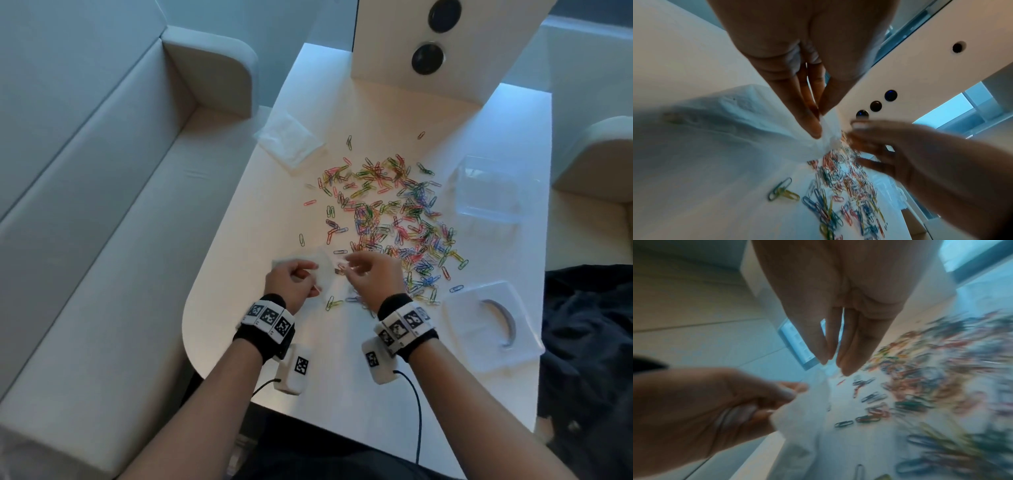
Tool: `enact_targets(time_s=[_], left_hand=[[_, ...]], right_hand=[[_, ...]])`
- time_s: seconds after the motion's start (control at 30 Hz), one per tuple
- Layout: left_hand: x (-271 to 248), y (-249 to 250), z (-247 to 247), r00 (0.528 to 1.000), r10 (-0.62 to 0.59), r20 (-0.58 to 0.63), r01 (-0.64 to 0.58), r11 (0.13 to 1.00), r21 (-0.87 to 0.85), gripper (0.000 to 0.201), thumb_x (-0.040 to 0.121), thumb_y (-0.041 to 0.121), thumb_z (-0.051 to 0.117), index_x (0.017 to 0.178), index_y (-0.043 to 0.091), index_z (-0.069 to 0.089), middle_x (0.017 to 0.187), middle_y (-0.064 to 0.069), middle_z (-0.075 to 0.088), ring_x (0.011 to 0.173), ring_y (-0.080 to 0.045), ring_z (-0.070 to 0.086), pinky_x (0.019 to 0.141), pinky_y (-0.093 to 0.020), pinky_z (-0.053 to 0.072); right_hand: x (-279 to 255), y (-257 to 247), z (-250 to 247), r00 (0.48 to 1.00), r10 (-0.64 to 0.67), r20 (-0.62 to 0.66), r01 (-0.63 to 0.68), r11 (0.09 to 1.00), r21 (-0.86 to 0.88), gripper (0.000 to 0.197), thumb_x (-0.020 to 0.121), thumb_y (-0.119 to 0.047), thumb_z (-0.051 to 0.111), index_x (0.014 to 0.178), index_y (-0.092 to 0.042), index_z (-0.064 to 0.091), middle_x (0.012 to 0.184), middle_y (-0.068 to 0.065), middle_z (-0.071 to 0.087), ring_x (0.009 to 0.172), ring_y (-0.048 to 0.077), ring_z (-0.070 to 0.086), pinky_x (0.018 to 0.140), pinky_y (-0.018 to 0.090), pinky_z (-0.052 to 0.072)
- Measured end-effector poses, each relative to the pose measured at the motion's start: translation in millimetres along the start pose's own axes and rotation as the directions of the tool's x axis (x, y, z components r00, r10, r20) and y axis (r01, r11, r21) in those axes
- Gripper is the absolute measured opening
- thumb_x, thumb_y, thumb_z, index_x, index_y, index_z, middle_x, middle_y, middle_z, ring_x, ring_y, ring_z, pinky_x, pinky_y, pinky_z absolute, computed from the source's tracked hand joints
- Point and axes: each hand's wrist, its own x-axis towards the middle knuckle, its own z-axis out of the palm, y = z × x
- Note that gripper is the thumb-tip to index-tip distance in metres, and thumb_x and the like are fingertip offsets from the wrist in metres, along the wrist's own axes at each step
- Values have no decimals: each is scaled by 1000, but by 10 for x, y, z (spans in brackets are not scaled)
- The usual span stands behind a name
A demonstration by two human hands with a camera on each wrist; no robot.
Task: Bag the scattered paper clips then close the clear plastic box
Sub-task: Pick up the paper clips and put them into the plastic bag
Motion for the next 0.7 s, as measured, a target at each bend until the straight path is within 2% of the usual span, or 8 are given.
enact_targets(time_s=[0.07,0.13,0.17,0.23,0.37,0.43,0.57,0.7], left_hand=[[-4,-28,-136,999,5,-31,-6,1000,-18,19,86,-3,63,98,9,71,83,-13,66,67,-19,73,68,-29,61],[-8,-59,-280,998,5,-59,-8,999,-39,19,86,-4,63,98,10,70,87,-16,66,67,-21,72,67,-29,61],[-6,-75,-340,998,1,-69,-5,999,-47,19,86,-4,63,98,9,70,88,-18,66,67,-21,72,68,-30,61],[-10,-112,-418,997,-4,-81,0,999,-50,19,86,-4,62,98,9,70,86,-19,66,67,-22,72,69,-32,61],[-41,-158,-468,996,-10,-89,6,999,-38,21,85,-6,61,95,10,70,77,-12,66,67,-24,73,73,-35,62],[-43,-186,-473,996,-18,-86,15,999,-34,22,85,-6,61,93,12,70,78,-13,67,69,-26,73,74,-37,61],[-66,-202,-416,998,-27,-62,27,1000,-2,22,85,-5,61,95,12,70,81,-15,68,71,-26,74,75,-38,61],[-86,-183,-291,998,-26,-50,27,1000,14,22,85,-5,60,96,12,69,78,-11,67,69,-24,73,74,-35,62]], right_hand=[[-81,248,-124,981,189,43,-175,961,-214,57,74,-30,81,126,-19,60,118,4,65,98,14,63,89,33,55],[-201,462,-110,909,397,124,-328,867,-375,97,62,-39,88,143,-21,39,143,12,40,122,29,52,100,42,47],[-254,525,-39,893,428,140,-354,859,-370,109,57,-41,90,147,-22,31,148,15,29,127,33,48,103,43,46],[-307,585,177,928,353,123,-296,895,-332,116,56,-42,91,148,-24,24,147,15,23,127,34,46,104,44,46],[-166,519,482,987,155,28,-135,925,-356,94,74,-41,78,149,-24,25,144,18,28,128,35,40,104,44,44],[-59,500,529,993,121,1,-113,928,-354,73,83,-35,71,147,-21,36,144,18,31,127,35,43,104,44,45],[58,500,471,999,-18,-31,9,962,-274,31,88,-16,68,117,-6,67,119,13,55,101,29,59,94,40,53],[130,555,307,996,-16,-83,1,986,-168,14,83,-4,70,95,-4,76,103,9,69,91,23,63,90,33,53]])
